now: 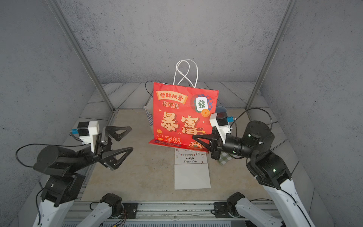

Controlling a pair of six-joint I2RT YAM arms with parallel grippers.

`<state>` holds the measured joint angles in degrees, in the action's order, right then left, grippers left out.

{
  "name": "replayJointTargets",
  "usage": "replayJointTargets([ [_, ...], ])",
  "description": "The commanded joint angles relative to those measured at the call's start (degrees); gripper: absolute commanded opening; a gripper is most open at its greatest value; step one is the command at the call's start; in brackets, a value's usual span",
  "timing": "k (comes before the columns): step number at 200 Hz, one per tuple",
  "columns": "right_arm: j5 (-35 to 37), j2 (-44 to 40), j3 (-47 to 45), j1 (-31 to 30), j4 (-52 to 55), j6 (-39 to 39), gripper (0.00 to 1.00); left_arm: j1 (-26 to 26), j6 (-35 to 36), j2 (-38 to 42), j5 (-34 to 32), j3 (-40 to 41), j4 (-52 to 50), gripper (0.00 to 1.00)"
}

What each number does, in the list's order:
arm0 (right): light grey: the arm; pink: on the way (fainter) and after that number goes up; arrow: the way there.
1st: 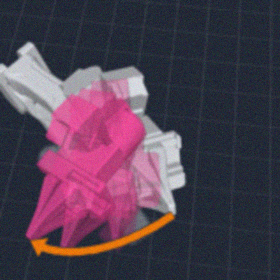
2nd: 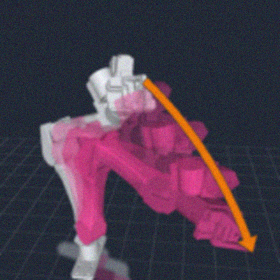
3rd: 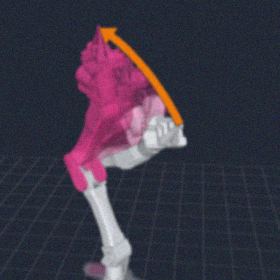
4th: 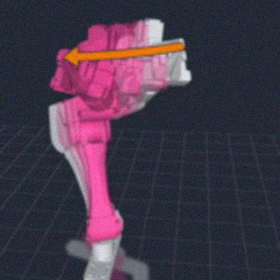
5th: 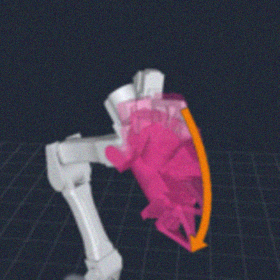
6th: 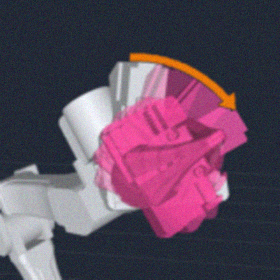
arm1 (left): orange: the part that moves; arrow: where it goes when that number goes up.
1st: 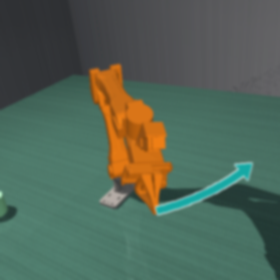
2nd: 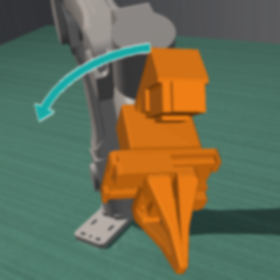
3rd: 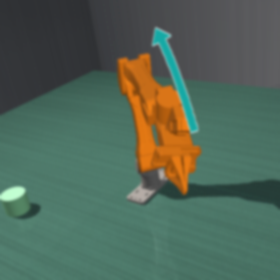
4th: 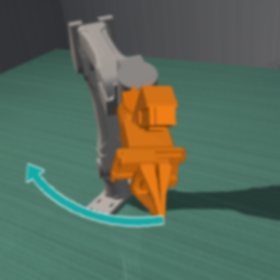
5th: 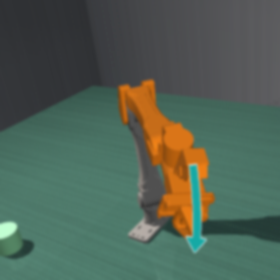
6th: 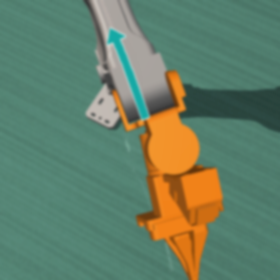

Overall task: Put away the paper bag
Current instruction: Press the paper bag.

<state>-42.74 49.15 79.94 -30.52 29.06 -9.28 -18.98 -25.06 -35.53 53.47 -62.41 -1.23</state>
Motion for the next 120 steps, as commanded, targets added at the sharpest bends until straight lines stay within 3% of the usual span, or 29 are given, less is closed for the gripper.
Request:
replayJointTargets([
  [1, 3.12, 0.17, 1.04, 0.09, -3.65, -2.09, 0.00, -0.08, -1.28, -3.90, 3.04, 3.26, -0.01, 0.99],
  [17, 2.70, 1.22, 2.05, 0.06, -4.56, -2.84, 0.00, -1.93, -3.63, -5.26, 4.02, 6.12, 6.03, 0.99],
  [55, -1.43, 3.52, 2.72, 0.04, -7.53, -5.73, 0.00, -9.32, 7.30, -9.58, 1.03, 3.44, 0.72, 0.99],
  [120, -9.23, 4.29, 1.24, 0.03, -7.44, -7.33, 0.00, -9.49, 9.95, -13.00, -2.11, 1.27, 2.70, 0.99],
])
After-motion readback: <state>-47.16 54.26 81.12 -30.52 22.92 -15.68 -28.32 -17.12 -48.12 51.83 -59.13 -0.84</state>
